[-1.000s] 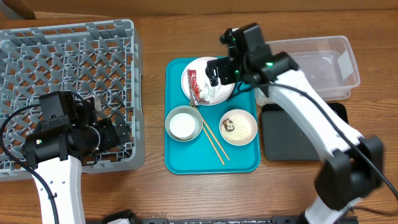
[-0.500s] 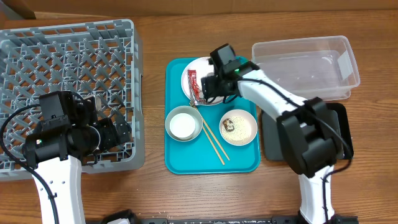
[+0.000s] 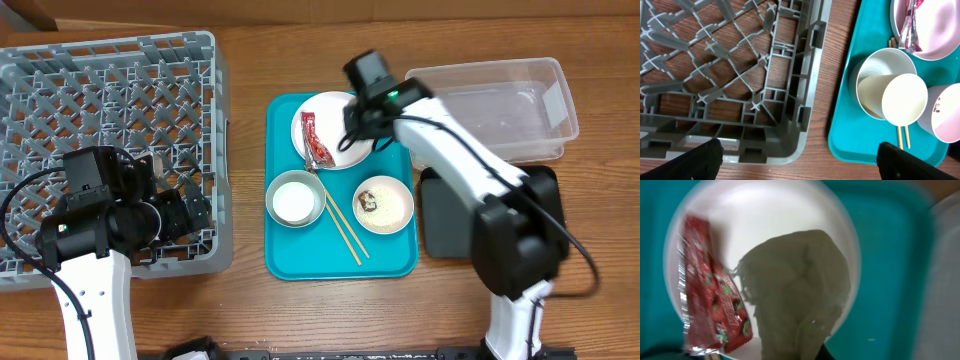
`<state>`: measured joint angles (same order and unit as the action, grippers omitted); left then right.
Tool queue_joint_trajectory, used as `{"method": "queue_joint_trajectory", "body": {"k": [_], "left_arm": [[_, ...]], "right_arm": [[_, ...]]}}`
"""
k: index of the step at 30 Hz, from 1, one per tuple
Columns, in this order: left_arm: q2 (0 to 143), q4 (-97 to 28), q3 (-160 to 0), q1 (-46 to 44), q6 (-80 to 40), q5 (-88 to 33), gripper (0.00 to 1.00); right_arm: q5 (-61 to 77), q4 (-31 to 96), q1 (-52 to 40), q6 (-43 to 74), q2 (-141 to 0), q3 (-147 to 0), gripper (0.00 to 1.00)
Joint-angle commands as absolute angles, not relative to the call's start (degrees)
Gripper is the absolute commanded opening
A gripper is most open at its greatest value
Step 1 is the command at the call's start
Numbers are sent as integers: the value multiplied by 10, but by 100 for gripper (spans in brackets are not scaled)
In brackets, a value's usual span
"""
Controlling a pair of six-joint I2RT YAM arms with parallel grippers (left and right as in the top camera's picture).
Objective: Sort waste into correct bins and load items into the dishwasher
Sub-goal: 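Carry the tissue with the right gripper into the clear bin and release, then grasp the red wrapper on the white plate with the right gripper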
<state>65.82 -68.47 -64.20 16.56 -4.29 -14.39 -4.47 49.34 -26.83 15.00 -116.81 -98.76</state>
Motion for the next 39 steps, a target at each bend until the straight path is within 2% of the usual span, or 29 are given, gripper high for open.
{"method": "queue_joint_trajectory", "body": {"k": [1,5,9,10,11,13,14,16,23,34,37,39], "left_arm": [[659,-683,-655,168,-32,-149,100],[659,-683,-655,168,-32,-146,100],[659,-683,-655,168,-32,-146,100],[659,-682,-655,168,-32,-146,100],[659,-681,-655,168,-32,-146,100],[659,-682,-655,168,-32,-146,100],[659,-682,-655,168,-32,-146,100],[659,-683,-655,168,-32,-147,100],[659,-683,-655,168,-32,-146,100],[659,-684,-655,168,-32,-147,100],[659,-684,-655,168,-32,-147,100],[659,-684,-655,168,-32,-147,100]], "right_arm": [[-81,502,-233,153,-1074,-1018,9],[-78,532,-185,162,-1059,-1018,14],[-72,575,-144,183,-1063,-997,14],[-71,576,-138,183,-1063,-987,17],[-64,575,-131,183,-1063,-977,25],[-52,570,-123,183,-1063,-966,63],[-50,567,-121,183,-1063,-966,75],[-38,558,-120,182,-1061,-972,86],[138,487,-168,167,-1061,-989,83],[45,439,-315,119,-1141,-986,84],[45,424,-331,119,-1180,-986,82],[45,412,-338,120,-1206,-986,76]]}}
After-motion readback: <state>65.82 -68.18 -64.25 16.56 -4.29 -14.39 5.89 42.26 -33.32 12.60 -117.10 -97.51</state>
